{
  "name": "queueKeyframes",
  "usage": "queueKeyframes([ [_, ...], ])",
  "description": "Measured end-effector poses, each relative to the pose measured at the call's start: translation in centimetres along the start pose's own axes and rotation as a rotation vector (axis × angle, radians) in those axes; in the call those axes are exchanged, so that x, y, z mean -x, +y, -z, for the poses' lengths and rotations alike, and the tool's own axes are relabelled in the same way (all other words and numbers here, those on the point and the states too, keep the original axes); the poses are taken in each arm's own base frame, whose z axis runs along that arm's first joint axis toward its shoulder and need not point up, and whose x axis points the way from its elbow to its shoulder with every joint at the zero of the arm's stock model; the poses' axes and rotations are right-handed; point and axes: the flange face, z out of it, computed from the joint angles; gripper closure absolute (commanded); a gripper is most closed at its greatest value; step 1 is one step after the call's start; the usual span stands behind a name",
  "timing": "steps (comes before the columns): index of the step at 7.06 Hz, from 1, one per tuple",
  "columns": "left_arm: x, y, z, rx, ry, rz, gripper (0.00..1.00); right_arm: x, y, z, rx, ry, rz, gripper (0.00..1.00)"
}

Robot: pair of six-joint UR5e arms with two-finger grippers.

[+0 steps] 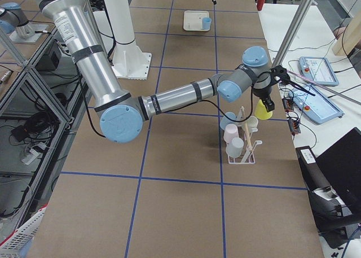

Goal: Transfer IKEA cup to right arm and place on rack

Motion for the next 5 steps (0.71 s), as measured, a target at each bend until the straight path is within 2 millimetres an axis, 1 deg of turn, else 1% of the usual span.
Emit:
queueKeyframes([
  [2, -0.2, 0.1, 0.1, -0.001, 0.001, -0.003, 0.00, -2.6, 1.4, -1.8, 0.053, 0.012, 0.006, 0.74],
  [3, -0.3, 0.1, 0.2, -0.002, 0.003, -0.005, 0.00, -3.4, 2.4, -2.5, 0.077, 0.001, -0.003, 0.74],
  [5, -0.4, 0.1, 0.4, -0.004, 0.005, -0.006, 0.00, -4.0, 3.3, -3.1, 0.097, -0.014, -0.012, 0.74],
])
